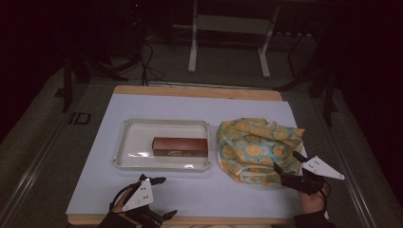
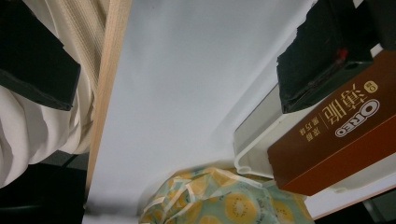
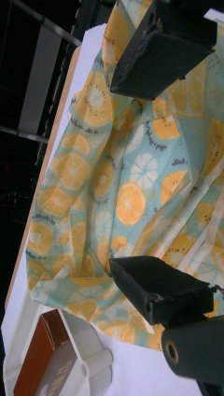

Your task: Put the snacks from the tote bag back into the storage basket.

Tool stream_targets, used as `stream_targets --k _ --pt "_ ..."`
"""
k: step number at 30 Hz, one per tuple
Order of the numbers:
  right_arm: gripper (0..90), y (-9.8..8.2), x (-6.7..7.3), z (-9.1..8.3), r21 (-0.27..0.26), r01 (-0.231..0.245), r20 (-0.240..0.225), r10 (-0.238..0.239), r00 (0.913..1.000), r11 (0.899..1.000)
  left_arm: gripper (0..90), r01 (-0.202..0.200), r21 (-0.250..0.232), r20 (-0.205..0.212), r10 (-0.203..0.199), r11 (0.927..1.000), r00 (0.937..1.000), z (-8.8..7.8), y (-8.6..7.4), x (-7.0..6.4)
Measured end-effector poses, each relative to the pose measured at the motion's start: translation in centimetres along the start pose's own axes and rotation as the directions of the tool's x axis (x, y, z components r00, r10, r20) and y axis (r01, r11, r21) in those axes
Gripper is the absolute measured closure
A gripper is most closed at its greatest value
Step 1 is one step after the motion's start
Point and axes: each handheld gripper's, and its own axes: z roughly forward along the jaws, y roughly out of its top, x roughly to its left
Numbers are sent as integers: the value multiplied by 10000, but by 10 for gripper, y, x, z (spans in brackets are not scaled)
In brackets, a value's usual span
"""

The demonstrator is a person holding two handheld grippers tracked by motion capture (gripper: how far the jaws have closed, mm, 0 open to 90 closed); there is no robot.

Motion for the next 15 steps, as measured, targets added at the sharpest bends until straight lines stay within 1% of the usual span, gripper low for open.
stream_targets --k 2,8,9,12,15 --pt "140 0 0 1 1 14 -146 -14 9999 10000 0 -7 5 -2 7 10000 10000 0 0 0" --pt "141 0 -2 1 -40 88 -319 -89 9995 10000 0 -12 33 -20 13 10000 10000 0 0 0" --pt "142 0 -2 3 -37 173 -461 -175 9988 9998 0 -10 39 -23 10 10000 10000 0 0 0" --pt "161 0 -2 5 14 403 -510 -401 9979 9992 0 -7 42 -25 7 10000 10000 0 0 0" --pt "162 0 -2 7 125 510 -581 -502 9970 9986 0 -14 45 -23 14 10000 10000 0 0 0"
